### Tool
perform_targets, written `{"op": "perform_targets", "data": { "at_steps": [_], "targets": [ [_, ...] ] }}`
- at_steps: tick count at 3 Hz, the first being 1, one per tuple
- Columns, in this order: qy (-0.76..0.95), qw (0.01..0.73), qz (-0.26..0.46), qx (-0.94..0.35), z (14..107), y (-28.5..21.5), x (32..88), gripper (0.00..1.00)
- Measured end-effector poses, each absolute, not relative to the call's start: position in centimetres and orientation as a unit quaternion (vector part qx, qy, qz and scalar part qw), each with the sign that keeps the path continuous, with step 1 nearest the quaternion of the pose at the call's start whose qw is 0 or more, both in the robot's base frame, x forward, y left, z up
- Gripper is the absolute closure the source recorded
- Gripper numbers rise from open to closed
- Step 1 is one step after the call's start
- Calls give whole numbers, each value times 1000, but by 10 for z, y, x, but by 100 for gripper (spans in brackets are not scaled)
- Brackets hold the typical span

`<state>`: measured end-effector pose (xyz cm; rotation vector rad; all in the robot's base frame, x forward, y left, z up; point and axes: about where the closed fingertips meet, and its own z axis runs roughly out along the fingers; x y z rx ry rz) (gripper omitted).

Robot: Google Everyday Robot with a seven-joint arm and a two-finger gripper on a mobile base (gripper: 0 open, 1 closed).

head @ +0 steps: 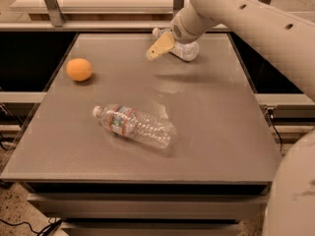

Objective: Pick blue plastic bottle

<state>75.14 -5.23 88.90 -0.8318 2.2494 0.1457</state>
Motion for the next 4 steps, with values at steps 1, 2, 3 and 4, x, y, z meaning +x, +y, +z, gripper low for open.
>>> {"op": "perform_targets", "data": {
  "at_steps": [1, 2, 3, 4],
  "targets": [
    [872, 362, 65, -323, 883, -61, 761, 0],
    [871, 362, 72, -324, 878, -69, 767, 0],
    [869, 358, 82, -331, 872, -70, 773, 0],
    [869, 351, 91, -338, 864, -67, 778, 0]
  ]
}}
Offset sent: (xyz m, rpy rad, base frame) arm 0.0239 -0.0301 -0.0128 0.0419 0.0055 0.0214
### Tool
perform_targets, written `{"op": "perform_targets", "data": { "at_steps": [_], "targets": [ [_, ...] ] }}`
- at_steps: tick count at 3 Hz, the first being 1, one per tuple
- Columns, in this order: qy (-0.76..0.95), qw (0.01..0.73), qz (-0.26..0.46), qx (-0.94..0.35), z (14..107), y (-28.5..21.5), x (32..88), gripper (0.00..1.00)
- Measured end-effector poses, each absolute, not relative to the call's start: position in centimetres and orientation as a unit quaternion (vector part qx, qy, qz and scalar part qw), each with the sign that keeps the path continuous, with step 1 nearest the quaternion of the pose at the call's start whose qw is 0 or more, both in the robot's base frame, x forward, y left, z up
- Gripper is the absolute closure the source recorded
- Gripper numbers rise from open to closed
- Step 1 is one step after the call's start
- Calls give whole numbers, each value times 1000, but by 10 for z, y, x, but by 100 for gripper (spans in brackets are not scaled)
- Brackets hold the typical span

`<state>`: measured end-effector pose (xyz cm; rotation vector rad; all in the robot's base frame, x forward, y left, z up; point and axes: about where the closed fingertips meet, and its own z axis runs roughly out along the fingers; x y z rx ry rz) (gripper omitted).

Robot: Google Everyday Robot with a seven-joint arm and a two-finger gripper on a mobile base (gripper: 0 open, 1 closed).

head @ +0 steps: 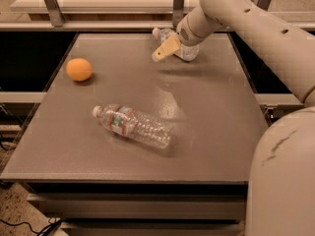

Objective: Pick blue plastic bottle

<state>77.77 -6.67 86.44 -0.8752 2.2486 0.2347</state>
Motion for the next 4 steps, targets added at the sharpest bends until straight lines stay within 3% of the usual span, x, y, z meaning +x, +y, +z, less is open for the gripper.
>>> {"op": "perform_targets", "data": {
  "at_steps": [2, 3, 4],
  "targets": [
    [869, 336, 106, -348, 850, -60, 778, 5],
    [868, 332, 111, -352, 846, -57, 777, 22],
    [867, 332, 111, -353, 849, -57, 777, 46]
  ]
}}
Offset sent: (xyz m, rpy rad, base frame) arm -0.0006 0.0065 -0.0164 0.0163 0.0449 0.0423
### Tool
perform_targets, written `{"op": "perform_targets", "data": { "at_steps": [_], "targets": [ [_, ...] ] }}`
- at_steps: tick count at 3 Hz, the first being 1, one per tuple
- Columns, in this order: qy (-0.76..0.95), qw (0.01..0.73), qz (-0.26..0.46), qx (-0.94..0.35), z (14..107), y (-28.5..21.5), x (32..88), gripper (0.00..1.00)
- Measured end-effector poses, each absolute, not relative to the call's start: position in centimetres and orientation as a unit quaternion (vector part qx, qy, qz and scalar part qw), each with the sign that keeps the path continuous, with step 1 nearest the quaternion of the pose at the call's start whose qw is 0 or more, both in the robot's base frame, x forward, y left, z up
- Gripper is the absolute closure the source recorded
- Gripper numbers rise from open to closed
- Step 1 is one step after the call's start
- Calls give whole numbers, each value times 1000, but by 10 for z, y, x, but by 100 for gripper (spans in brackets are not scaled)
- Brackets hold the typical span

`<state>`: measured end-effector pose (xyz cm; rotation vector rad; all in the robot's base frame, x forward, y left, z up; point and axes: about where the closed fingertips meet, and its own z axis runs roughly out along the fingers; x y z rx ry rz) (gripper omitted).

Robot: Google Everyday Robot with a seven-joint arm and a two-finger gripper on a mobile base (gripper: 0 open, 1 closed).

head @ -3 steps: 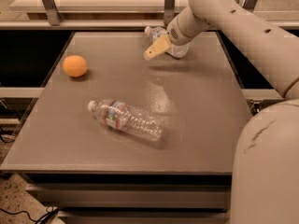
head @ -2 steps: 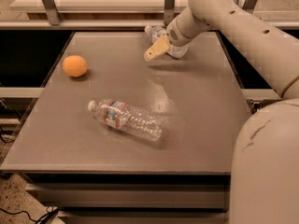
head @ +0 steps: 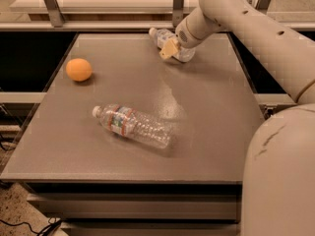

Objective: Pick blue plastic bottle

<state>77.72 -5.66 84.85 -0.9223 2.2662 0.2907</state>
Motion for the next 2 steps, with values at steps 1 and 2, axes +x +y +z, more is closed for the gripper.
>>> {"op": "perform_targets", "data": {
  "at_steps": [1, 2],
  "targets": [
    [867, 332, 111, -353, 853, -57, 777, 69],
    [862, 335, 113, -363, 856, -54, 775, 92]
  ]
}}
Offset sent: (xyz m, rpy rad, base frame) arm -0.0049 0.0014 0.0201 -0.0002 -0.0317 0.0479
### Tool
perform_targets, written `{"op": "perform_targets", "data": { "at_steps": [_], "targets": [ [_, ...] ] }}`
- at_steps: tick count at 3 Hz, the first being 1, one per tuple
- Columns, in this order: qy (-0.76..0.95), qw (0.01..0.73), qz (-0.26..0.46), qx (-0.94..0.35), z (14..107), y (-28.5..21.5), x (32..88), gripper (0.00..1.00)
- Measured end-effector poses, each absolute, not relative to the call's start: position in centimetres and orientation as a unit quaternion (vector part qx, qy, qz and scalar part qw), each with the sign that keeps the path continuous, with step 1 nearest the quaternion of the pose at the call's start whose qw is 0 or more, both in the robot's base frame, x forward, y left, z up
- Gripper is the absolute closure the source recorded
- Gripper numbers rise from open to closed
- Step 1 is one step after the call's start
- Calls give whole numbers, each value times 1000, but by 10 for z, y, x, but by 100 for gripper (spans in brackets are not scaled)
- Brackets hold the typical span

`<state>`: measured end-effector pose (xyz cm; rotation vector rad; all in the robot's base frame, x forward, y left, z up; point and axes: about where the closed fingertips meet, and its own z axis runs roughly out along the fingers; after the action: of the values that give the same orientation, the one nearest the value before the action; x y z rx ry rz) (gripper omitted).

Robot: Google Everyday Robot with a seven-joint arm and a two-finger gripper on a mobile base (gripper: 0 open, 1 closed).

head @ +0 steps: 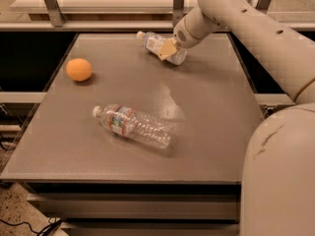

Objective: Pick blue plastic bottle

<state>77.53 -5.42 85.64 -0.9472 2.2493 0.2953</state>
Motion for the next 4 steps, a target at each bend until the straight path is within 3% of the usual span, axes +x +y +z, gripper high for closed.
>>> {"op": "perform_targets", "data": {
  "at_steps": [1, 4],
  "targets": [
    [851, 351, 113, -375, 872, -54, 775, 100],
    [801, 406, 114, -425, 938, -55, 772, 100]
  ]
}}
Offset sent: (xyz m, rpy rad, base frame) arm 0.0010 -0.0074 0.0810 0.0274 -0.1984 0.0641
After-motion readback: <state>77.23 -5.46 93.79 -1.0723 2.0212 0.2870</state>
